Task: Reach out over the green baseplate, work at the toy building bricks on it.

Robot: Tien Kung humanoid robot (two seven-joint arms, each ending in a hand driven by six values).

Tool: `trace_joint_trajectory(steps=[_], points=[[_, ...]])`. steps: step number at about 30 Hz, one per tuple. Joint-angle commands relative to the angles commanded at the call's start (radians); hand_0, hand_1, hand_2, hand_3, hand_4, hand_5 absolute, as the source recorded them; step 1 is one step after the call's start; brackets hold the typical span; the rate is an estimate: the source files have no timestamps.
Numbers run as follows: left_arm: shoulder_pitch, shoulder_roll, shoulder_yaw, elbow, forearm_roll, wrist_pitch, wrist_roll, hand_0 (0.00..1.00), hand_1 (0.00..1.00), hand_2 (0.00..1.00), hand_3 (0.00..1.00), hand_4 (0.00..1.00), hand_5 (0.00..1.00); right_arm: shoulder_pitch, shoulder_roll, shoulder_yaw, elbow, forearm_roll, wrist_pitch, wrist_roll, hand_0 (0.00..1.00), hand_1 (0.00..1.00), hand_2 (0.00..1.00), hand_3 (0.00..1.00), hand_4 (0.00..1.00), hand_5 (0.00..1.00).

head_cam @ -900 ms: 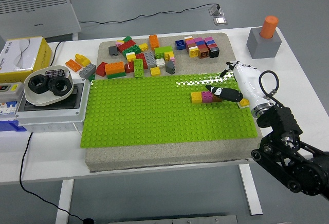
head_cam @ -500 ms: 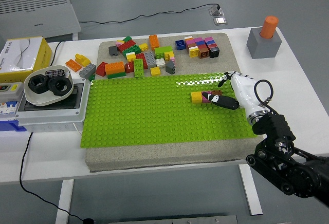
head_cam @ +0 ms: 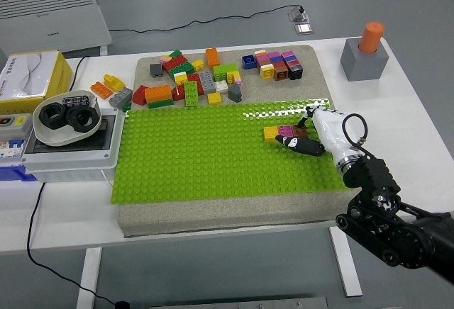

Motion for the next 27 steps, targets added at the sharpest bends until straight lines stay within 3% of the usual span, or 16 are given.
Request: trace_joint_trajectory(steps=[27], points=[[-0.002,0.000,-0.011,0.000,0.008,0.004,0.000,0.738,0.657,0.644,0.588,0.578,0.241,0.001,0.006,-0.019,-0.019,0.013,0.007,0.002,0.830,0.825,0.867,0.573,0.957,0.722]])
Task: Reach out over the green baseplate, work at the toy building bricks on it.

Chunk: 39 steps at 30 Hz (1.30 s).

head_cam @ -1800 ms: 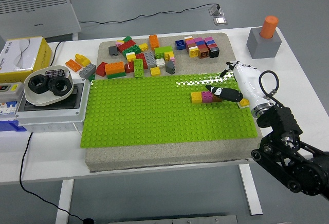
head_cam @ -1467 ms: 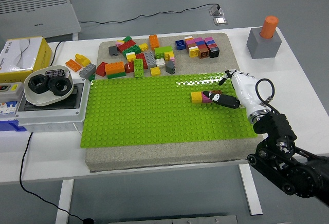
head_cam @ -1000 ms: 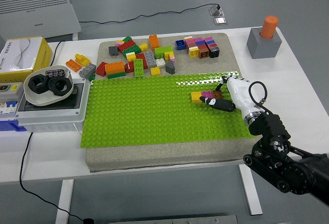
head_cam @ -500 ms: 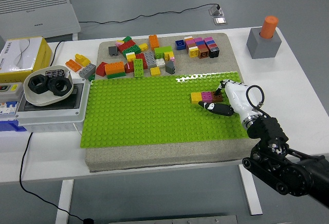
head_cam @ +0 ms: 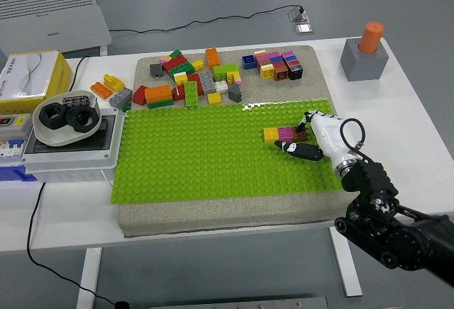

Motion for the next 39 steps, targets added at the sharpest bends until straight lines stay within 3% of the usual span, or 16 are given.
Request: trace_joint_trajectory(steps=[22,39], points=[[-0.001,0.000,-0.003,0.000,-0.001,0.000,-0.001,0.737,0.656,0.642,0.587,0.571,0.242,0.003,0.002,-0.002,-0.005,0.001,-0.005,0.002,0.830,0.825,0.870,0.629,0.946,0.706],[0.002,-0.001,-0.004,0.000,-0.001,-0.001,-0.002,0.737,0.656,0.643,0.587,0.567,0.242,0.001,-0.013,0.032,0.061,-0.016,0.014,-0.001,0.829,0.812,0.854,0.616,0.934,0.694]])
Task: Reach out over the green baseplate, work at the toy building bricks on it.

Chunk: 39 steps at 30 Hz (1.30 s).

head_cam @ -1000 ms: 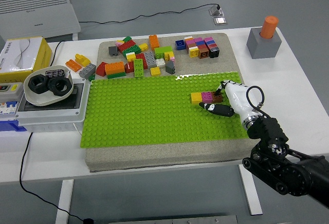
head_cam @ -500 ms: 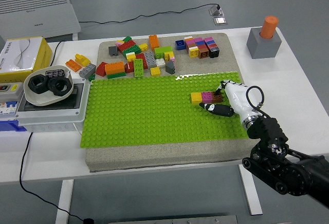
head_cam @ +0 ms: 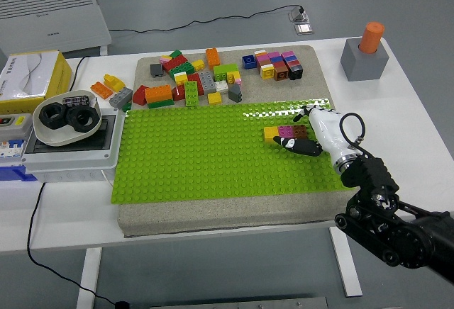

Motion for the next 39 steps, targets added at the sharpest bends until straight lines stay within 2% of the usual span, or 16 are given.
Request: trace_joint_trajectory(steps=[7,10,11,13,16,17,18,22,23,28,29,34,35,39], points=[[-0.001,0.000,0.002,0.000,-0.001,-0.001,-0.001,0.737,0.657,0.643,0.588,0.567,0.243,-0.023,-0.014,0.028,0.057,0.014,-0.001,0.014,0.829,0.810,0.852,0.616,0.930,0.691],[-0.002,0.001,0.006,0.000,-0.006,0.000,-0.002,0.737,0.657,0.643,0.588,0.567,0.243,-0.069,-0.033,0.055,0.110,0.067,-0.038,0.059,0.829,0.810,0.852,0.616,0.930,0.691],[-0.002,0.001,0.007,0.000,-0.009,0.001,-0.002,0.737,0.656,0.643,0.588,0.565,0.244,-0.087,-0.042,0.070,0.129,0.087,-0.054,0.078,0.792,0.765,0.813,0.609,0.913,0.677],[-0.002,-0.001,0.010,0.000,-0.020,0.003,-0.003,0.737,0.656,0.643,0.588,0.565,0.244,-0.132,-0.065,0.110,0.173,0.130,-0.085,0.124,0.792,0.765,0.813,0.609,0.913,0.677],[0.000,-0.004,0.012,0.000,-0.036,0.008,-0.003,0.737,0.656,0.643,0.588,0.565,0.244,-0.196,-0.093,0.170,0.236,0.180,-0.102,0.188,0.792,0.765,0.813,0.609,0.913,0.677],[0.001,-0.004,0.011,0.000,-0.039,0.010,-0.003,0.737,0.655,0.643,0.587,0.565,0.245,-0.211,-0.099,0.185,0.251,0.191,-0.105,0.204,0.700,0.693,0.753,0.617,0.872,0.632],[0.001,-0.005,0.010,0.000,-0.041,0.011,-0.002,0.737,0.655,0.643,0.587,0.565,0.245,-0.231,-0.105,0.205,0.267,0.206,-0.107,0.225,0.700,0.693,0.753,0.617,0.872,0.632],[0.001,-0.008,0.006,0.000,-0.032,0.014,0.000,0.737,0.655,0.643,0.587,0.565,0.245,-0.257,-0.112,0.240,0.279,0.248,-0.113,0.280,0.700,0.693,0.753,0.617,0.872,0.632],[0.000,-0.009,0.006,0.000,-0.029,0.014,0.000,0.736,0.654,0.643,0.587,0.566,0.246,-0.257,-0.109,0.240,0.278,0.255,-0.114,0.287,0.680,0.655,0.714,0.675,0.837,0.590],[-0.001,-0.008,0.000,0.000,-0.013,0.009,-0.004,0.736,0.654,0.643,0.587,0.566,0.246,-0.251,-0.080,0.224,0.269,0.257,-0.116,0.298,0.680,0.655,0.714,0.675,0.837,0.590],[-0.002,-0.008,0.000,0.000,-0.011,0.008,-0.005,0.737,0.654,0.641,0.587,0.578,0.246,-0.250,-0.075,0.219,0.269,0.243,-0.113,0.293,0.679,0.635,0.700,0.694,0.800,0.541],[-0.004,-0.002,0.000,0.000,-0.008,0.001,-0.012,0.737,0.654,0.641,0.587,0.578,0.246,-0.232,-0.070,0.174,0.291,0.123,-0.078,0.238,0.679,0.635,0.700,0.694,0.800,0.541],[-0.004,-0.001,-0.001,0.000,-0.006,0.000,-0.013,0.736,0.653,0.642,0.587,0.578,0.248,-0.229,-0.071,0.170,0.296,0.103,-0.074,0.233,0.682,0.643,0.705,0.690,0.739,0.455],[-0.005,0.002,-0.022,0.000,0.006,-0.007,-0.019,0.736,0.653,0.642,0.587,0.578,0.248,-0.220,-0.069,0.163,0.299,0.051,-0.073,0.229,0.682,0.643,0.705,0.690,0.739,0.455]])
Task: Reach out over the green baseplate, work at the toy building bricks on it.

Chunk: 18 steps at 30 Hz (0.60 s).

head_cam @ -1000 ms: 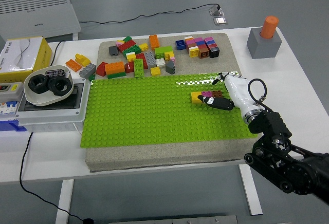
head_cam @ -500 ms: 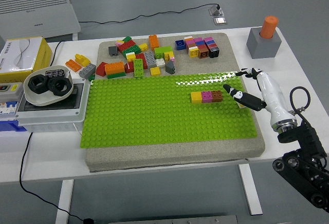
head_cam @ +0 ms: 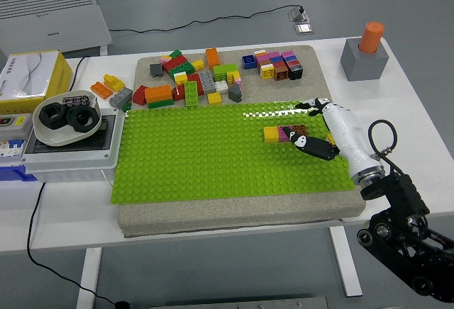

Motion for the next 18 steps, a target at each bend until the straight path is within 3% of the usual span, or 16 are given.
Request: trace_joint_trajectory(steps=[1,2,13,14,18], points=[[0.000,0.000,-0.008,0.000,0.000,-0.002,-0.003,0.736,0.653,0.642,0.587,0.578,0.248,0.000,0.000,0.000,-0.002,0.000,-0.001,0.002,0.682,0.643,0.705,0.690,0.739,0.455],[0.000,0.000,-0.015,0.000,0.000,-0.004,-0.007,0.734,0.650,0.637,0.586,0.590,0.246,-0.001,0.000,0.001,-0.005,0.005,-0.004,0.006,0.676,0.704,0.753,0.690,0.742,0.459],[0.002,0.007,-0.007,0.000,-0.065,0.008,-0.034,0.731,0.646,0.628,0.581,0.585,0.245,-0.016,-0.012,0.015,-0.016,0.046,-0.025,0.036,0.687,0.728,0.775,0.694,0.765,0.481],[0.003,0.007,-0.004,0.000,-0.070,0.008,-0.035,0.720,0.500,0.558,0.576,0.571,0.236,-0.014,-0.010,0.017,-0.015,0.044,-0.025,0.036,0.686,0.734,0.777,0.694,0.770,0.484],[0.004,0.007,0.013,0.000,-0.094,0.010,-0.039,0.720,0.500,0.558,0.576,0.571,0.236,-0.010,-0.007,0.022,-0.012,0.038,-0.029,0.039,0.686,0.734,0.777,0.694,0.770,0.484]])
